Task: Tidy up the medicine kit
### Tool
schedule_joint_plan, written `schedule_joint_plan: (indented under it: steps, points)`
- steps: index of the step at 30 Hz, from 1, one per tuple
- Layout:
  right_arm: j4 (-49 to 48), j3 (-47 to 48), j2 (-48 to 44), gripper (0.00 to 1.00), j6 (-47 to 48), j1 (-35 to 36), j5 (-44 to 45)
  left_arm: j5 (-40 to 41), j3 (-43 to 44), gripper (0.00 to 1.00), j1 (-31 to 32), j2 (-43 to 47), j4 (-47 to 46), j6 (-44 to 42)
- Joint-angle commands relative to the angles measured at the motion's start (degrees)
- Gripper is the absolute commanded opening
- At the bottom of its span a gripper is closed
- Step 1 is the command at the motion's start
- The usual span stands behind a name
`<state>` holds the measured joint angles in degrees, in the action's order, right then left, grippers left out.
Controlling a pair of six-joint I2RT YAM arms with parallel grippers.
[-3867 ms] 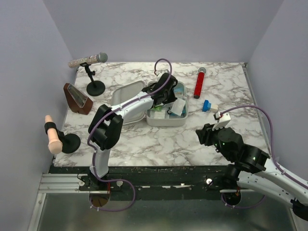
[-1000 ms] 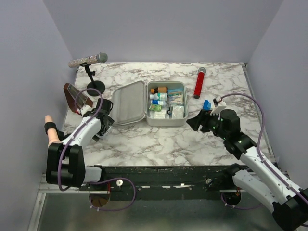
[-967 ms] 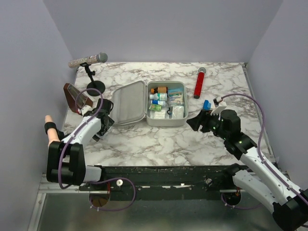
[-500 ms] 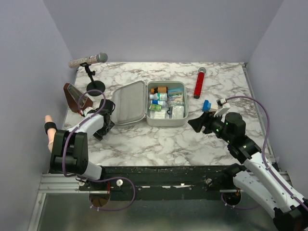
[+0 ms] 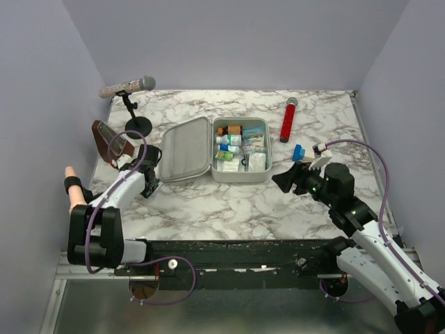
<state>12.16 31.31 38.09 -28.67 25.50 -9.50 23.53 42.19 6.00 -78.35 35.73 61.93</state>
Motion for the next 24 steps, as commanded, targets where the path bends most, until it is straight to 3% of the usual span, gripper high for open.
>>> schedule_joint_plan:
  steps: [1,9,14,17,19,21,24]
  points:
    - [1.3,-0.5,0.1,0.75,0.5,0.1,0.3,-2.7,-0.4,0.01,-0.2,7.2,4.5,-1.5]
    - [1.3,0.3,0.0,0.75,0.5,0.1,-0.9,-4.5,2.6,0.0,-0.1,19.5,9.9,-3.3]
    - [0.8,0.7,0.7,0.75,0.4,0.1,-0.7,-8.4,7.0,0.0,3.2,26.9,9.2,-3.8]
    - [1.8,2.3,1.5,0.75,0.7,0.1,-0.8,-12.4,8.0,0.0,11.6,27.4,2.9,-2.6]
    - [3.2,3.8,1.1,0.75,1.2,0.1,0.3,-13.0,8.3,0.0,21.1,24.8,-2.1,-1.7]
    - [4.6,4.9,0.2,0.76,1.9,0.1,1.8,-12.1,9.7,0.0,32.2,19.8,-6.0,-1.7]
    - [6.4,6.1,-1.3,0.77,3.3,0.1,4.0,-10.9,12.5,0.0,43.8,9.4,-9.5,-3.6]
